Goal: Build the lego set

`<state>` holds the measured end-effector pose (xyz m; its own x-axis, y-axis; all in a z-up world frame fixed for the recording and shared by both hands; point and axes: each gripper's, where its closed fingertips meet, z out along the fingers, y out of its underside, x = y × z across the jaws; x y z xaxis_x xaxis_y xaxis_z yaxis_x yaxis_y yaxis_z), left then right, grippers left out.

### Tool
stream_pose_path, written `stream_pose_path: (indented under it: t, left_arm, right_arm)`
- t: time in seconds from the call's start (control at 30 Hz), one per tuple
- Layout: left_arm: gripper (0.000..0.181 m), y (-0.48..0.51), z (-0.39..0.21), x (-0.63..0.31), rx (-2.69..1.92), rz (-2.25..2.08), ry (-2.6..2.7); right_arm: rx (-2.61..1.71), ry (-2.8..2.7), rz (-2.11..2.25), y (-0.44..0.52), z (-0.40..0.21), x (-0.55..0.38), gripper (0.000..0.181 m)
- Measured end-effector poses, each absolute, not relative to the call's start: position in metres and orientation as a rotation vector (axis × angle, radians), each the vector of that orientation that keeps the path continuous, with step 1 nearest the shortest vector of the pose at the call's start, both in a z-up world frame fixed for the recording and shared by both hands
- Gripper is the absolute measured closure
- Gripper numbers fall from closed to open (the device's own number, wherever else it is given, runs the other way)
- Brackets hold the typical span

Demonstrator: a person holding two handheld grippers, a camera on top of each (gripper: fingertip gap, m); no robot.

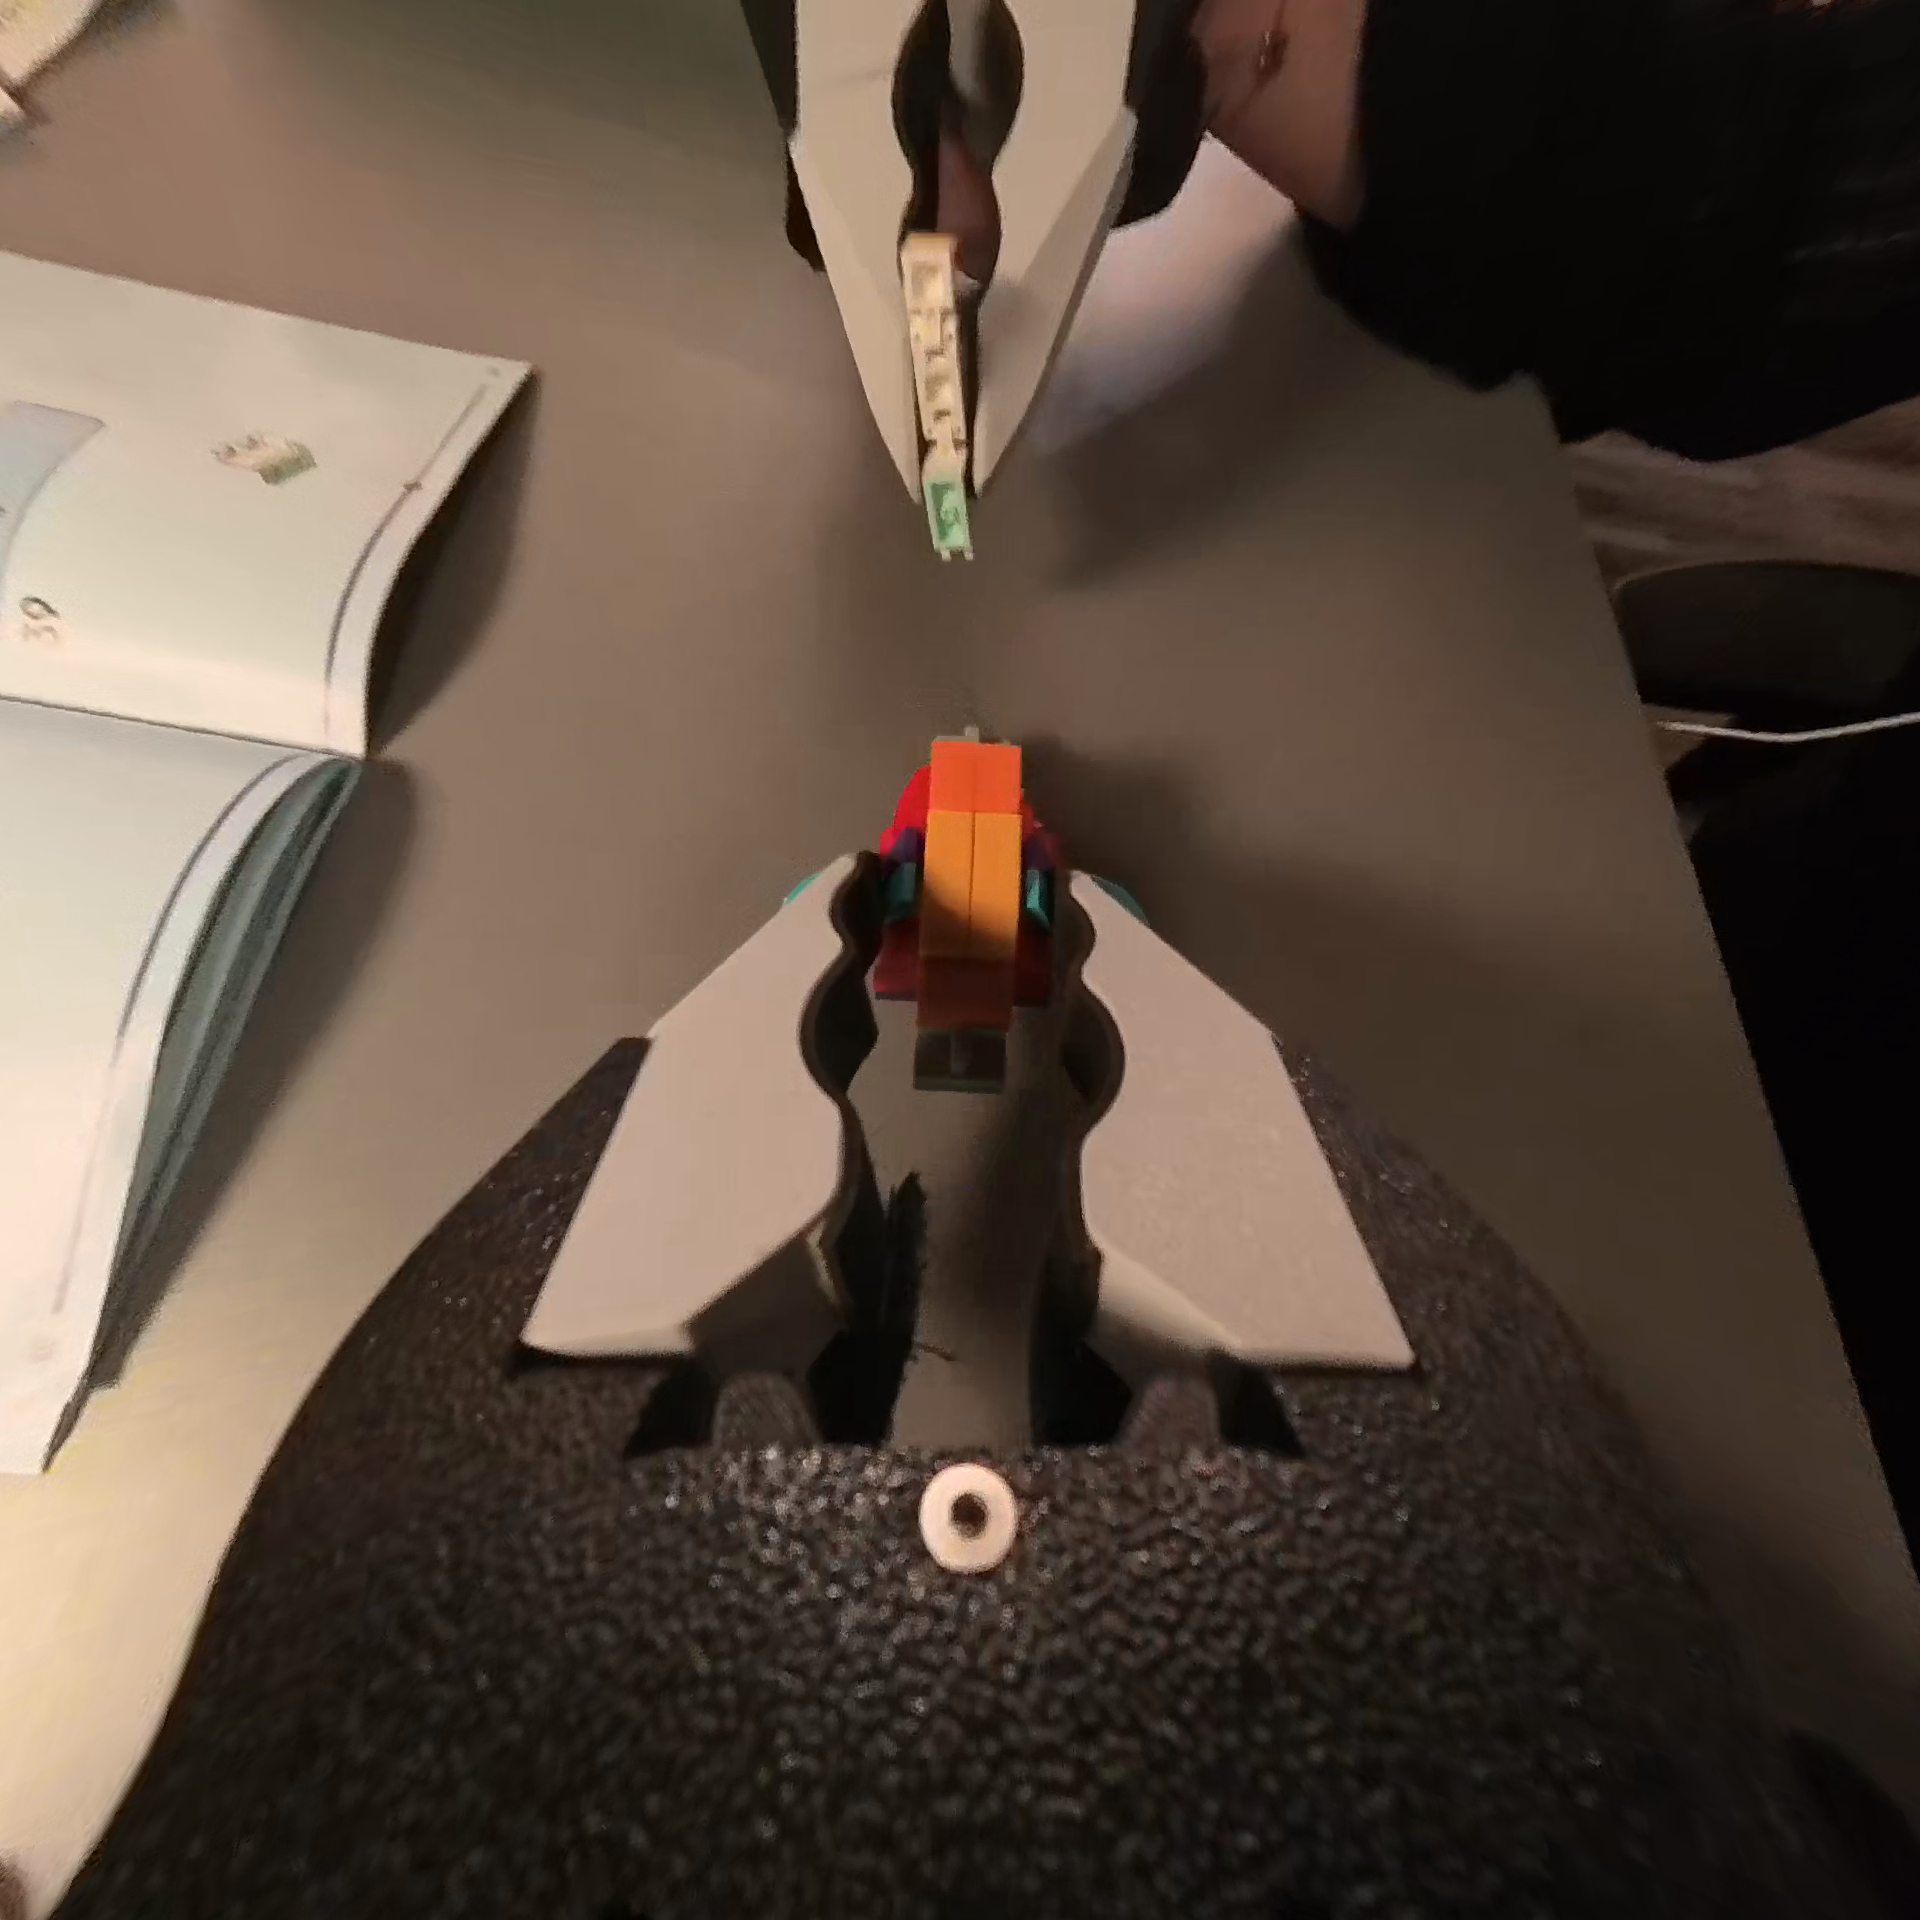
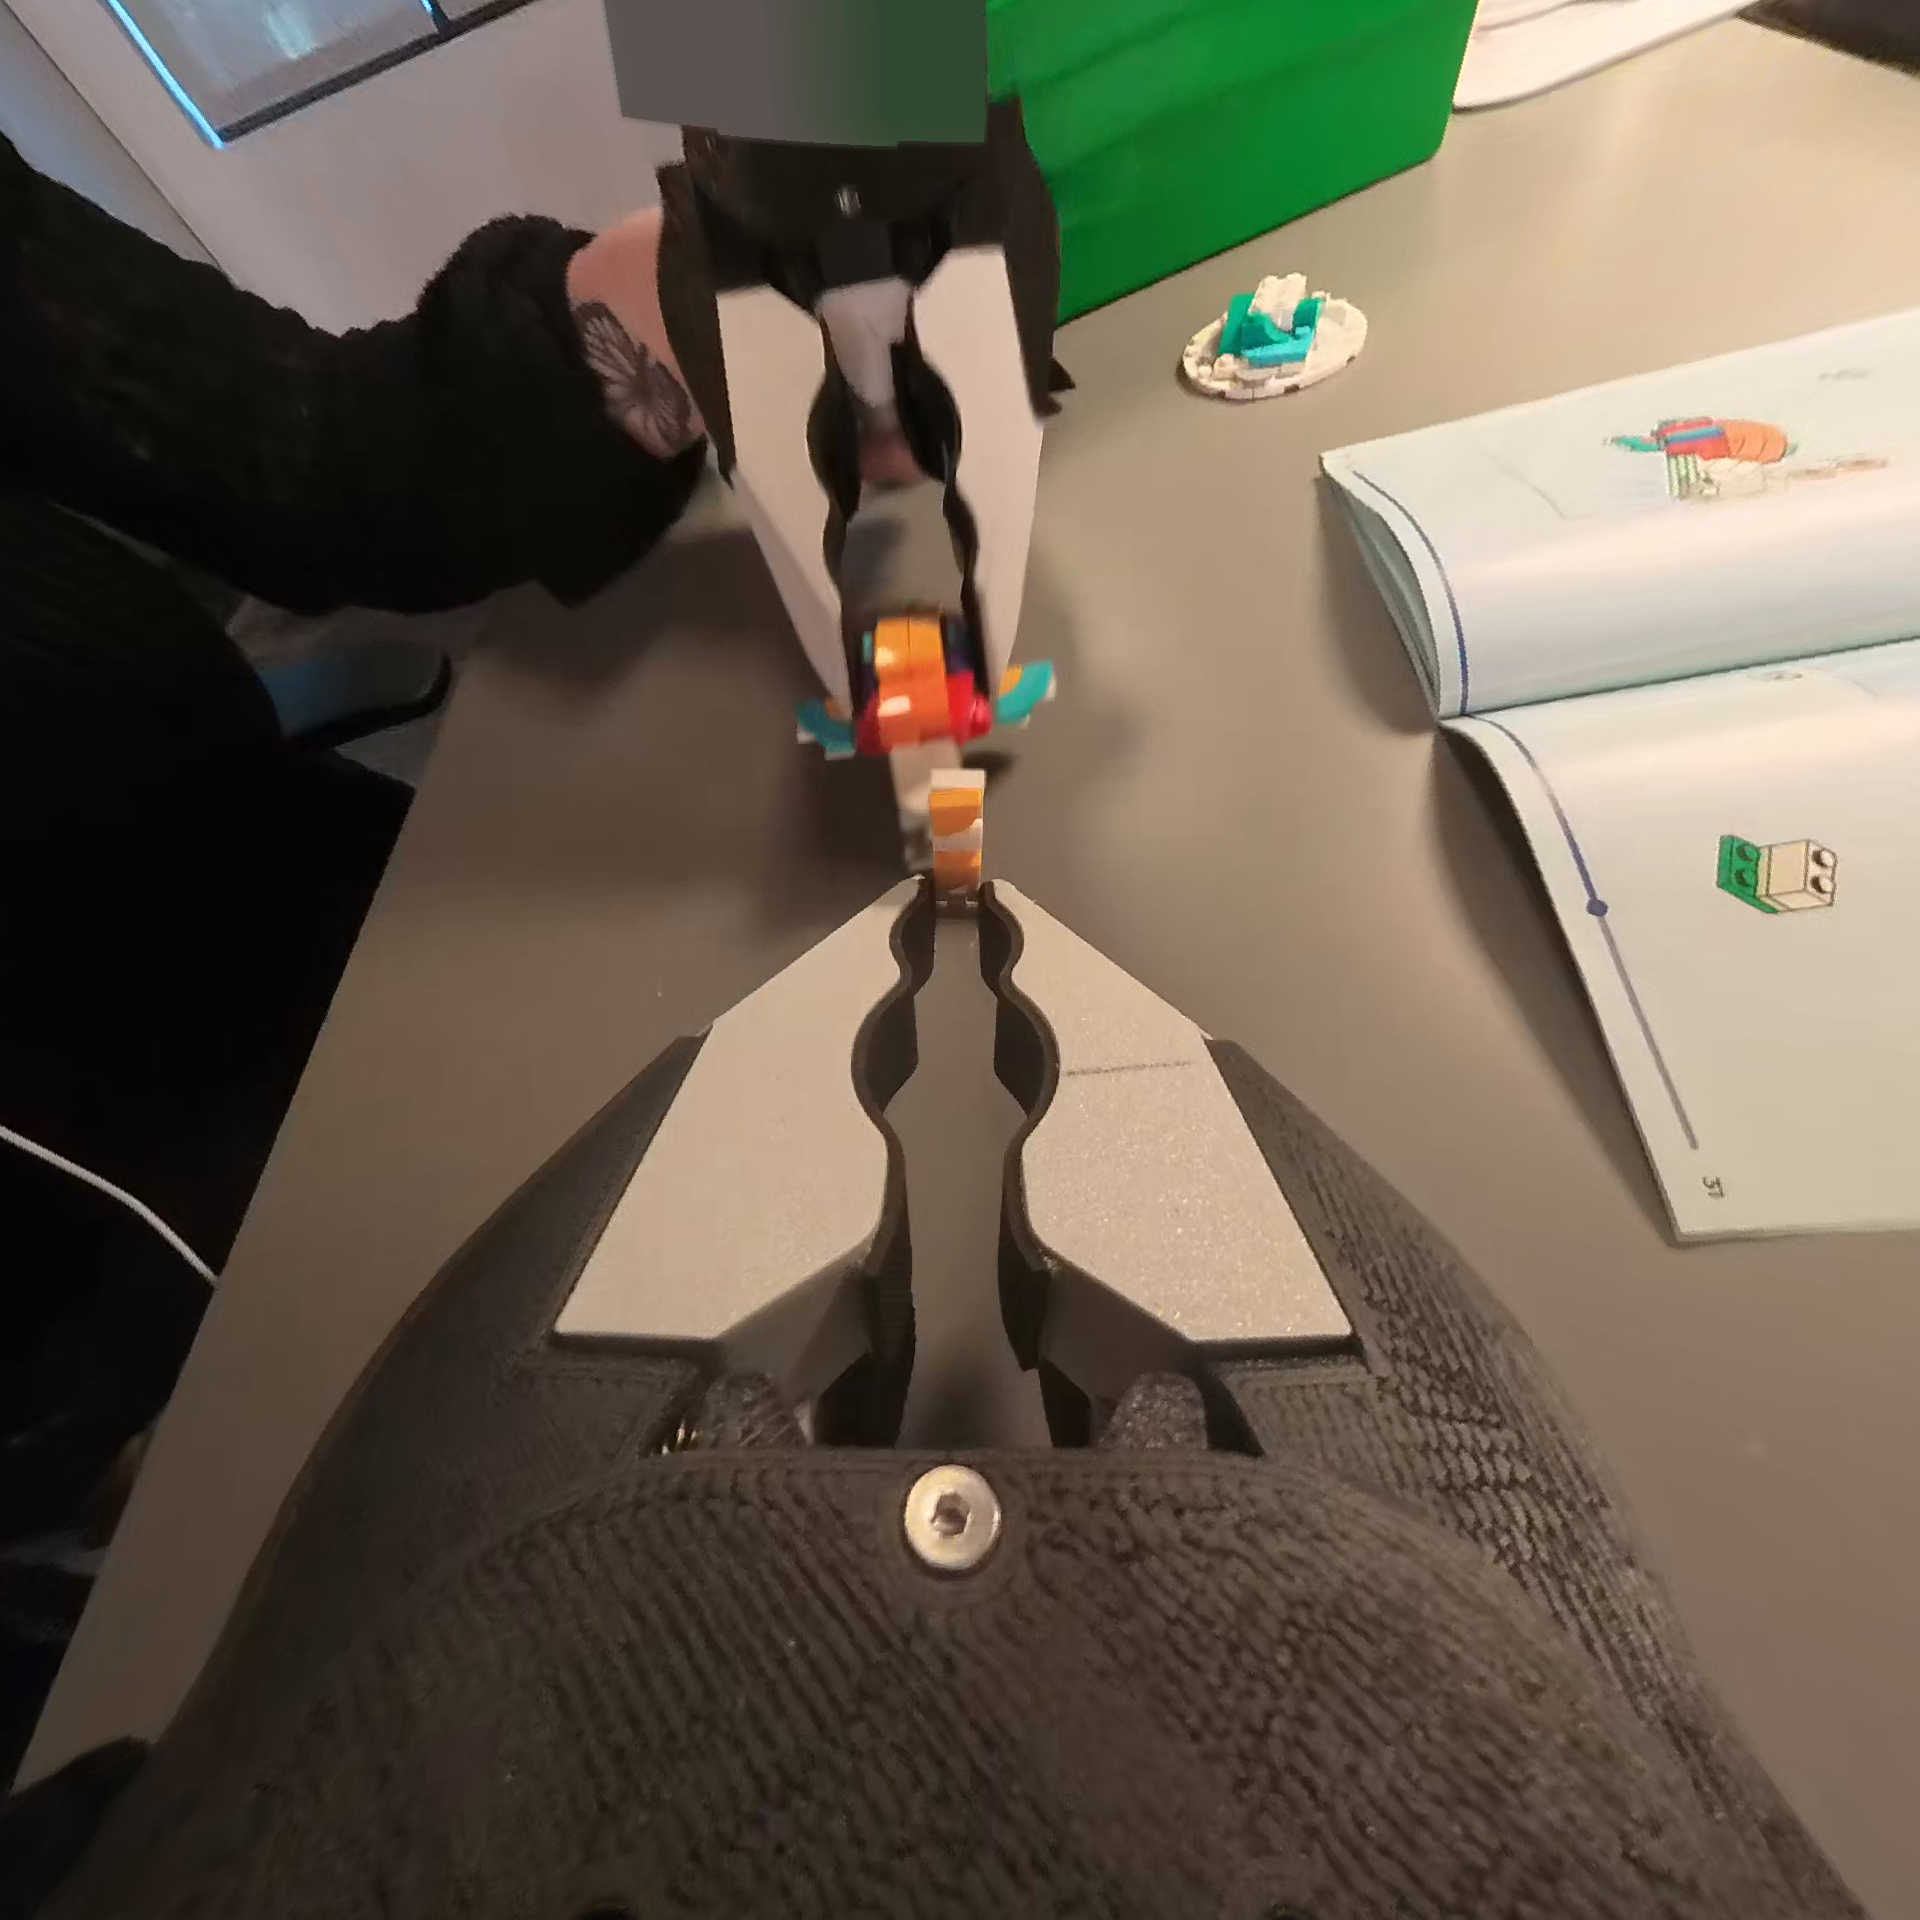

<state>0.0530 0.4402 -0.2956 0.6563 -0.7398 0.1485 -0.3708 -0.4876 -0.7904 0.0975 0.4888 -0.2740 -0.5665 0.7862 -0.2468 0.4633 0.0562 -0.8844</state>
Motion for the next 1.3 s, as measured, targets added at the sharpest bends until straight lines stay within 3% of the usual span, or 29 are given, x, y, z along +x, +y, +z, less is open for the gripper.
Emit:
stream_pose_path:
  t: [0.87,1.07,1.3]
  left_arm:
    - [0.151,0.359,-0.303,0.092,-2.076,-0.788,0.967]
    - [0.116,0.364,-0.285,0.084,-2.067,-0.655,0.821]
    - [0.113,0.349,-0.264,0.075,-1.992,-0.334,0.563]
  right_arm:
    - [-0.826,-2.370,1.356,0.394,-0.292,0.096,0.174]
    - [-0.806,-2.407,1.323,0.390,-0.296,0.099,0.174]
    - [-0.812,-2.351,1.166,0.407,-0.300,0.089,0.175]
